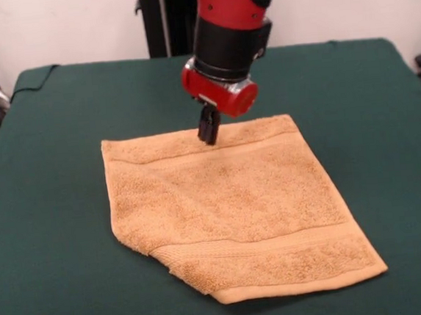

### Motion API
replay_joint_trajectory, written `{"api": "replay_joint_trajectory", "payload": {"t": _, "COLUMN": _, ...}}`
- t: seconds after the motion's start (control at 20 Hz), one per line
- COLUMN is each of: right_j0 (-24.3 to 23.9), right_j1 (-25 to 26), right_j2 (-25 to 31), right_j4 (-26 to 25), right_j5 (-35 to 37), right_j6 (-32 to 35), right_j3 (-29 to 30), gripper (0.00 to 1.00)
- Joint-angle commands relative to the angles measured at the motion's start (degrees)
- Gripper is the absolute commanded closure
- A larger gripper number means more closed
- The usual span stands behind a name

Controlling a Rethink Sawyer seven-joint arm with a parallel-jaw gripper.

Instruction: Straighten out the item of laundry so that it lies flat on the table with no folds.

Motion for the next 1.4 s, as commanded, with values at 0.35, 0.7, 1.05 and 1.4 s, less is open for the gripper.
{"api": "replay_joint_trajectory", "payload": {"t": 0.35, "right_j0": 0.36, "right_j1": -4.79, "right_j2": 3.81, "right_j4": 4.40, "right_j5": 9.97, "right_j6": 6.84, "right_j3": 6.95, "gripper": 1.00}}
{"api": "replay_joint_trajectory", "payload": {"t": 0.7, "right_j0": 4.70, "right_j1": -13.06, "right_j2": 4.01, "right_j4": 7.67, "right_j5": 16.33, "right_j6": 11.90, "right_j3": 14.41, "gripper": 1.00}}
{"api": "replay_joint_trajectory", "payload": {"t": 1.05, "right_j0": 9.13, "right_j1": -5.20, "right_j2": 5.62, "right_j4": 14.76, "right_j5": 2.98, "right_j6": 19.64, "right_j3": 19.37, "gripper": 1.00}}
{"api": "replay_joint_trajectory", "payload": {"t": 1.4, "right_j0": 5.88, "right_j1": 3.72, "right_j2": 13.08, "right_j4": 18.38, "right_j5": -14.28, "right_j6": 19.80, "right_j3": 21.47, "gripper": 1.00}}
